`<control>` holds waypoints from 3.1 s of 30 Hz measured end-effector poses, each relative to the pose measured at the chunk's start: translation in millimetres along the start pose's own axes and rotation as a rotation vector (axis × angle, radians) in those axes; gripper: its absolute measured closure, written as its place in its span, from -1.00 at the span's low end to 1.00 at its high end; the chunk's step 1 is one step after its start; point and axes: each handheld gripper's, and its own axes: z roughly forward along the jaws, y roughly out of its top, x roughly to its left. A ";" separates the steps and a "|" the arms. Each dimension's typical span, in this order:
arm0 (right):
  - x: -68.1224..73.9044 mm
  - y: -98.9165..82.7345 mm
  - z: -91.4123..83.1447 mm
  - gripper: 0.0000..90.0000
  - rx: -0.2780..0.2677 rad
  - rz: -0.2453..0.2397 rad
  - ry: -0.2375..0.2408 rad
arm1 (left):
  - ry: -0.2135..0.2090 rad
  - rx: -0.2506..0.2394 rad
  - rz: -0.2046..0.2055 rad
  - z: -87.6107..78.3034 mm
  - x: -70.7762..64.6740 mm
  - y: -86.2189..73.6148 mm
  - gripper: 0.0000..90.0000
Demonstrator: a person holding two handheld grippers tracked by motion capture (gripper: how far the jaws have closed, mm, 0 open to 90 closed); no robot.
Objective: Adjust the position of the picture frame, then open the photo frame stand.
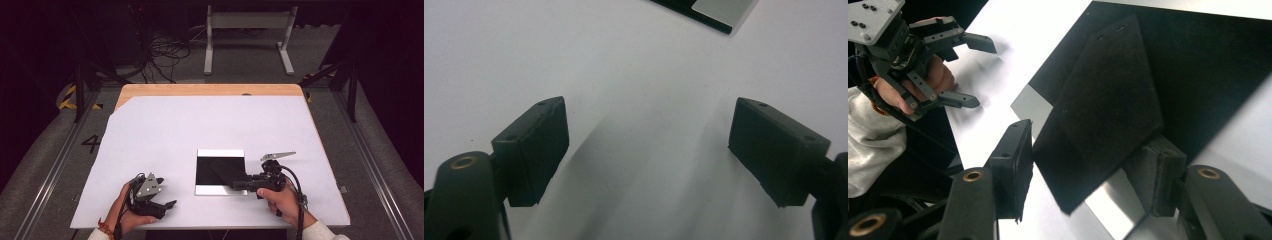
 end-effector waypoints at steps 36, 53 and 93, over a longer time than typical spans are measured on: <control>-5.6 8.5 6.9 0.12 -0.023 0.014 -0.027 | -0.101 -0.052 -0.027 12.4 -5.4 16.8 -0.62; -5.5 8.0 7.0 0.13 -0.014 -0.014 -0.034 | -0.166 -0.080 -0.058 33.7 -5.0 45.9 -0.64; -4.4 4.2 5.6 0.16 0.006 -0.092 -0.050 | -0.198 -0.039 -0.084 54.8 4.2 58.7 -0.67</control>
